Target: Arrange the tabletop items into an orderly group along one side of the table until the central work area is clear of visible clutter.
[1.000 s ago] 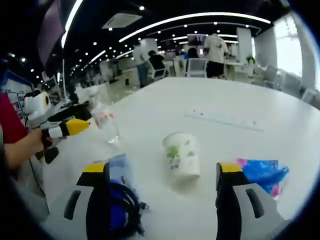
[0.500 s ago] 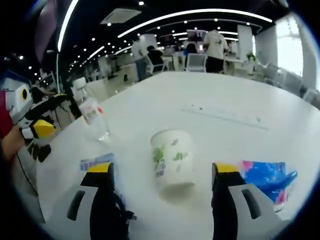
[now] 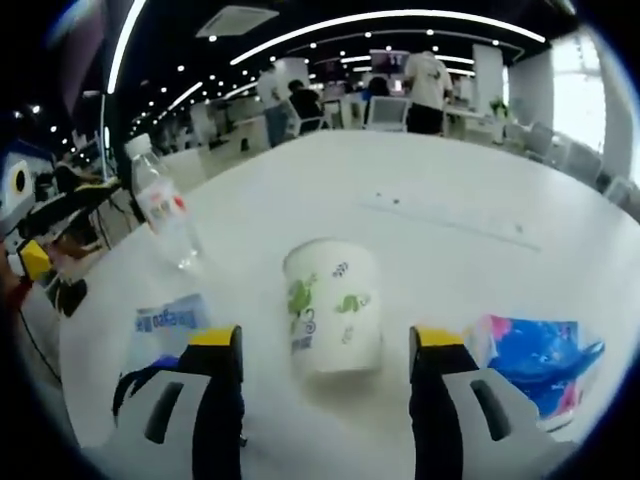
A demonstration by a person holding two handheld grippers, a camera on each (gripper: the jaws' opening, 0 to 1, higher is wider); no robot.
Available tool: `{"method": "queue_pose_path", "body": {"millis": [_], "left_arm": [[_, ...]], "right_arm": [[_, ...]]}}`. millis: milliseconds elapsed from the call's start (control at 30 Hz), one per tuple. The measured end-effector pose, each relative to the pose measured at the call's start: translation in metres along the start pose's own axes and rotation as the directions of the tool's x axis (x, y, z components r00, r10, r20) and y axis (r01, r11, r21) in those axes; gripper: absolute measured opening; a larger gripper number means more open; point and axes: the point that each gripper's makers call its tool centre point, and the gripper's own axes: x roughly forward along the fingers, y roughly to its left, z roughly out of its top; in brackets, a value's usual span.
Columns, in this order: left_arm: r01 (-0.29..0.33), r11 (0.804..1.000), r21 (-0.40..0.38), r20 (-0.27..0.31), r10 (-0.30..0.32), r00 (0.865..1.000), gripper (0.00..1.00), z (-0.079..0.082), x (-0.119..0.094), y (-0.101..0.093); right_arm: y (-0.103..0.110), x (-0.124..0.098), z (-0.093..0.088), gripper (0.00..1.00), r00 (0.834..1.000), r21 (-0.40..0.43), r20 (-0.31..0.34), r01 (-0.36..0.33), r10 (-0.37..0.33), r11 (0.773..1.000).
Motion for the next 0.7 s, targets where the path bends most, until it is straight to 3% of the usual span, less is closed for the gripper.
{"method": "queue_pose_path", "body": {"millis": [67, 200, 333, 567, 700], "left_arm": [[0.008, 1.000, -0.027, -0.007, -0.008, 1.000, 0.99, -0.002, -0.002, -0.002], [0.003, 1.000, 0.013, -0.020, -0.003, 1.000, 0.99, -0.004, -0.006, -0.003], [0.005, 1.000, 0.002, -0.036, -0.005, 0.999, 0.99, -0.007, -0.008, -0.003], [0.019, 1.000, -0.003, -0.041, -0.019, 0.999, 0.99, -0.007, -0.010, -0.007], [0.018, 1.000, -0.006, -0.037, -0.018, 0.999, 0.99, -0.003, -0.012, -0.006]], "right_arm": [[0.000, 0.001, -0.002, 0.60, 1.000, -0.003, -0.008, 0.002, -0.002, 1.000], [-0.002, 0.002, -0.005, 0.51, 1.000, 0.002, -0.019, 0.012, -0.012, 1.000], [-0.002, 0.003, -0.008, 0.40, 0.999, 0.008, -0.030, 0.022, -0.022, 1.000], [-0.001, 0.001, -0.008, 0.38, 0.999, 0.027, -0.029, 0.021, -0.020, 0.999], [0.007, -0.006, 0.006, 0.37, 1.000, 0.010, 0.025, 0.001, -0.001, 1.000]]}}
